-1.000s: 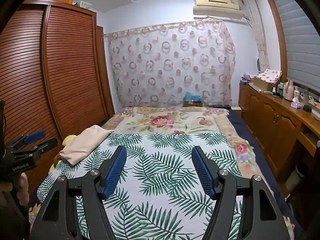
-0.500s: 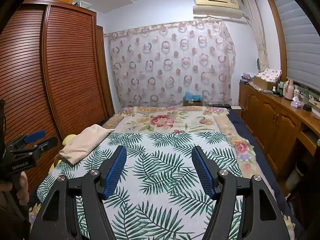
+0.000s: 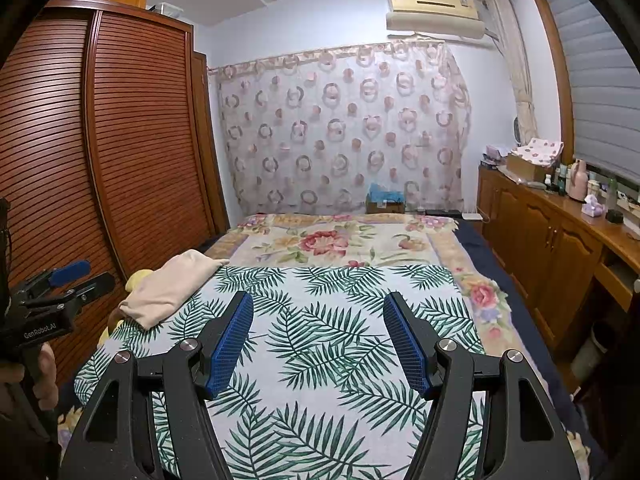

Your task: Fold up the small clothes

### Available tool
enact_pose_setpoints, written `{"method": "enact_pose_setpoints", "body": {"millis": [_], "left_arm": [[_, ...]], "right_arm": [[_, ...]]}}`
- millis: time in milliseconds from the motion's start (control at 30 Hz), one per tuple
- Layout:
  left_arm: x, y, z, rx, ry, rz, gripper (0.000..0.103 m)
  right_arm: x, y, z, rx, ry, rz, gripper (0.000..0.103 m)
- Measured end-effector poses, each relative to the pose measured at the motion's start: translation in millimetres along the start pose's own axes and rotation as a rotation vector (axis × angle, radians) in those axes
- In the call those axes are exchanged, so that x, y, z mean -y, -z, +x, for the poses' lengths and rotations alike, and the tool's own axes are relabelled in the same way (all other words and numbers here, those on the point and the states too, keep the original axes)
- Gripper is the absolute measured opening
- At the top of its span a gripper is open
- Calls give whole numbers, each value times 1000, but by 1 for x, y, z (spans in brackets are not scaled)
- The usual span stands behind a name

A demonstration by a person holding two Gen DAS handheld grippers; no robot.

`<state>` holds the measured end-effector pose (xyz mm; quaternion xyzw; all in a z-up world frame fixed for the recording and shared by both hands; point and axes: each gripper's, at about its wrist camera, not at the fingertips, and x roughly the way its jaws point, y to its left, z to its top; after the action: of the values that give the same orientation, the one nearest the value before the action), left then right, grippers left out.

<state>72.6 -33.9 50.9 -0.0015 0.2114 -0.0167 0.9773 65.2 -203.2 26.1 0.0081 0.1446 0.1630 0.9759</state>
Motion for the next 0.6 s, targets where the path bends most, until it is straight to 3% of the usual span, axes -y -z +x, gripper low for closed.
{"method": "enact_pose_setpoints", "body": {"millis": [600], "left_arm": [[-1,0,0,5,1,-1,83]], "right_arm": [[6,1,-1,2,-7,-7,69]]}}
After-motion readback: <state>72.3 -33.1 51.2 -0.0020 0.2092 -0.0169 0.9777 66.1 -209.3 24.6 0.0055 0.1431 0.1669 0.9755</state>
